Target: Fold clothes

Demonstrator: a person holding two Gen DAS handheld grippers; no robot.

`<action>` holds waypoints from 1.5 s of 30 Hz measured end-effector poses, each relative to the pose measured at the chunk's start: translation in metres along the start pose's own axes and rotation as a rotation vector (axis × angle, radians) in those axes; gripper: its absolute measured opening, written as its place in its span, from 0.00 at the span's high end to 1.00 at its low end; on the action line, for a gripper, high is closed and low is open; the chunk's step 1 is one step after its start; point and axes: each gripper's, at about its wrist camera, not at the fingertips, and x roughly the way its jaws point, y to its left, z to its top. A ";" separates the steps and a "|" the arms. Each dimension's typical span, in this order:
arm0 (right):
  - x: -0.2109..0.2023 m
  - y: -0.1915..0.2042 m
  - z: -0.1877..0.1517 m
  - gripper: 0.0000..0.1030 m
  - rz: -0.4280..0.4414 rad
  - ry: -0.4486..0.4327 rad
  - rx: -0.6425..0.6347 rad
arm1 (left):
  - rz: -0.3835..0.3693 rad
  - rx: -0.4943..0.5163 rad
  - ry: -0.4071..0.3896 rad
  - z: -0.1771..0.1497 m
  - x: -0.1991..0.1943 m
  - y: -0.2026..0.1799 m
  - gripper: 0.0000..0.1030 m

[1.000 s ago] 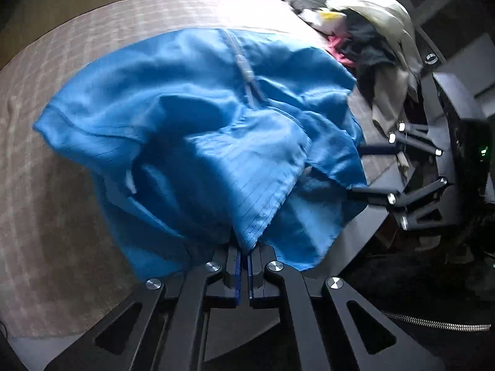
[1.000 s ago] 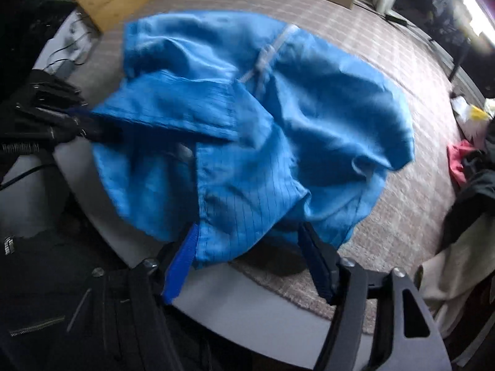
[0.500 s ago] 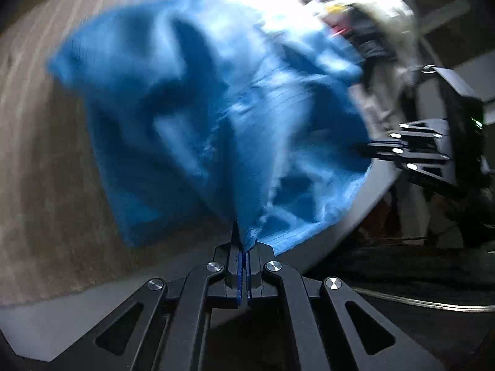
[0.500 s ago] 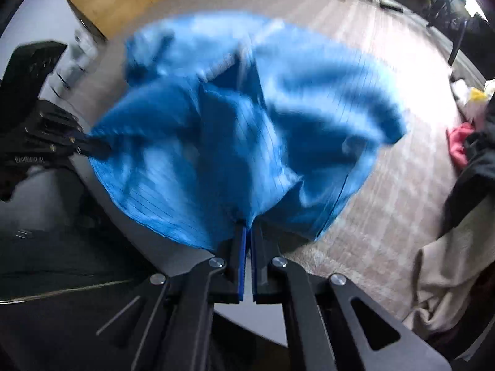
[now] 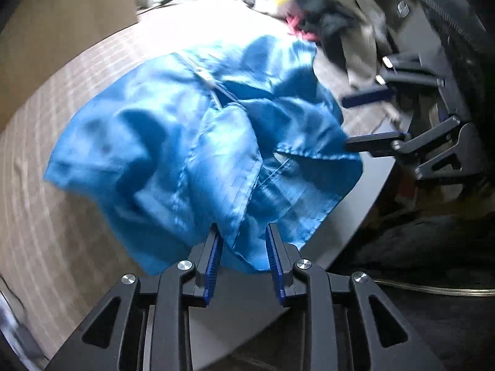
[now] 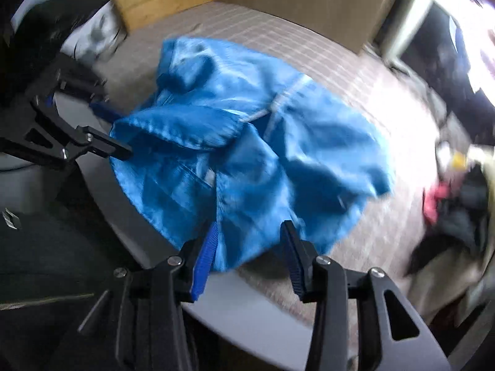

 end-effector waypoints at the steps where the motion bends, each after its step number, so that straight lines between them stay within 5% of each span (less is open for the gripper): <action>1: 0.002 0.007 0.004 0.59 -0.014 0.001 -0.037 | 0.016 0.017 0.004 0.005 0.001 -0.001 0.74; 6: 0.011 0.022 0.010 0.54 -0.100 -0.003 -0.167 | 0.109 0.101 0.010 0.031 0.013 -0.003 0.73; 8: 0.026 0.019 0.009 0.54 -0.160 0.022 -0.189 | 0.076 0.079 0.016 0.038 0.020 0.006 0.76; 9: 0.032 0.016 0.007 0.56 -0.183 0.032 -0.187 | 0.040 0.052 0.011 0.041 0.020 0.012 0.87; 10: 0.034 0.012 0.004 0.60 -0.192 0.027 -0.172 | -0.023 0.000 -0.006 0.042 0.017 0.021 0.95; 11: 0.032 0.006 0.002 0.81 -0.175 0.012 -0.128 | -0.087 -0.052 -0.022 0.044 0.013 0.030 0.95; 12: 0.028 -0.002 0.001 0.96 -0.147 -0.005 -0.073 | -0.150 -0.105 -0.038 0.045 0.009 0.039 0.95; 16: 0.006 -0.057 -0.009 0.96 0.086 -0.112 0.319 | -0.378 -0.373 -0.117 0.031 -0.004 0.088 0.95; 21: 0.023 -0.115 -0.046 0.96 0.348 -0.133 0.775 | -0.398 -0.565 -0.112 0.007 0.016 0.121 0.98; 23: 0.023 -0.118 -0.054 0.94 0.369 -0.118 0.827 | -0.410 -0.570 -0.107 -0.001 0.018 0.118 0.98; 26: 0.000 -0.100 -0.034 0.90 0.219 -0.120 0.699 | -0.441 -0.551 -0.106 -0.003 0.019 0.108 0.98; 30: -0.029 -0.057 0.018 0.80 0.142 -0.190 0.411 | -0.438 -0.531 -0.108 -0.003 0.024 0.103 0.98; 35: 0.001 -0.030 0.042 0.80 0.178 -0.071 0.193 | -0.423 -0.479 -0.127 -0.004 0.013 0.102 0.97; 39: 0.039 -0.025 0.044 0.87 0.313 0.006 0.211 | -0.408 -0.414 -0.170 -0.011 -0.006 0.101 0.93; 45: 0.041 -0.038 0.053 0.87 0.318 -0.028 0.293 | -0.350 -0.309 -0.164 -0.020 -0.006 0.112 0.93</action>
